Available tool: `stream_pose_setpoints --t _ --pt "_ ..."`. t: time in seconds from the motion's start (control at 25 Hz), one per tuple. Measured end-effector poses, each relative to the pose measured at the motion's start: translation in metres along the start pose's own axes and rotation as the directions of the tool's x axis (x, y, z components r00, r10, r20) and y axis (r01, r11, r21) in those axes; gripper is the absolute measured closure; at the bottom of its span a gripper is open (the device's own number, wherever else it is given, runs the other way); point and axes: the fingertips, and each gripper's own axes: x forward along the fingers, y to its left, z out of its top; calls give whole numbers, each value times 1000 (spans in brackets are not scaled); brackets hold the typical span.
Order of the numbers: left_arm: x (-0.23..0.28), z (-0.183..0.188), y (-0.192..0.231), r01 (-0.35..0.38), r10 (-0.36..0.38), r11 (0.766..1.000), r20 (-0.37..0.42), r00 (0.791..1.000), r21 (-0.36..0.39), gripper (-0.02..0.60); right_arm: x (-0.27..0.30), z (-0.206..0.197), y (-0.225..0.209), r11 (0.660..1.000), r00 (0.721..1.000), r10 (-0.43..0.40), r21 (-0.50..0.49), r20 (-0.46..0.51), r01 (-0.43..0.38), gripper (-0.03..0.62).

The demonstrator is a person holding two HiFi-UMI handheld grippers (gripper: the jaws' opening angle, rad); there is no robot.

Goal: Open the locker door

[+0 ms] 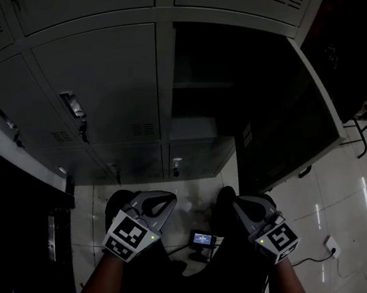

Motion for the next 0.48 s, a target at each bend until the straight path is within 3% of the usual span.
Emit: stream_pose_setpoints --t 0.48 --pt "1 -1 0 0 0 1000 -6 1000 0 569 1 -1 1 1000 1000 6 -7 -5 -6 592"
